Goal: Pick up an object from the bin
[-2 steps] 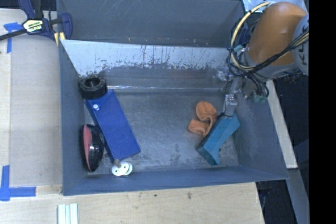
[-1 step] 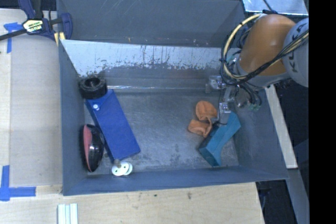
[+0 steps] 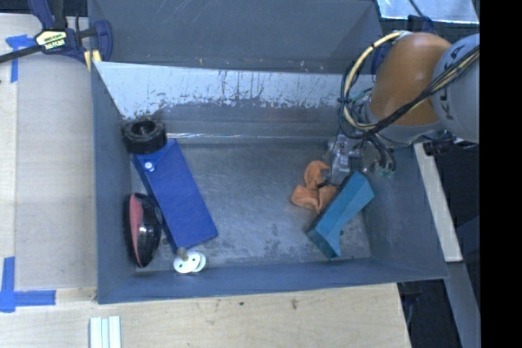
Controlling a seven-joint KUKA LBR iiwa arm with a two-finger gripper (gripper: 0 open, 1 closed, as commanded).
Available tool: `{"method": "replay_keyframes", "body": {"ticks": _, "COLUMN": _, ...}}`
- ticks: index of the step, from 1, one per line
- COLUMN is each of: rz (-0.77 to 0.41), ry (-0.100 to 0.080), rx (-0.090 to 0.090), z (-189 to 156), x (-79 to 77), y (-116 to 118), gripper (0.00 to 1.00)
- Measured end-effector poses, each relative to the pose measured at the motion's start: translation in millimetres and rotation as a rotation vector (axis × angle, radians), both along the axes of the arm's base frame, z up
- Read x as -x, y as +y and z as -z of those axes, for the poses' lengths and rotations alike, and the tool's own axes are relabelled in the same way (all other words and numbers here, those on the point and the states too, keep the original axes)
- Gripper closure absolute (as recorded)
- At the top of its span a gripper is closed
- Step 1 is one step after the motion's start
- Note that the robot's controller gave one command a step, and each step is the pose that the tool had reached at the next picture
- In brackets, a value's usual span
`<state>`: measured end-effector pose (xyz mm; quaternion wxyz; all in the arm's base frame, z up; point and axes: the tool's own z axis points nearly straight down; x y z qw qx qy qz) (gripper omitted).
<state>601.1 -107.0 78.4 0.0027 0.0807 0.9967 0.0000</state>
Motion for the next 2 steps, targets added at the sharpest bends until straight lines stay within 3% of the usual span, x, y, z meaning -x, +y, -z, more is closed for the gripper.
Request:
{"method": "replay_keyframes", "body": {"ticks": 1, "rz": 0.0, "ry": 0.0, "rx": 0.0, "z": 0.0, "x": 0.0, "y": 0.0, "gripper": 1.0}}
{"method": "replay_keyframes", "body": {"ticks": 2, "rz": -0.008, "ry": -0.004, "rx": 0.0, "z": -165.8, "x": 1.5, "y": 26.0, "gripper": 1.0}}
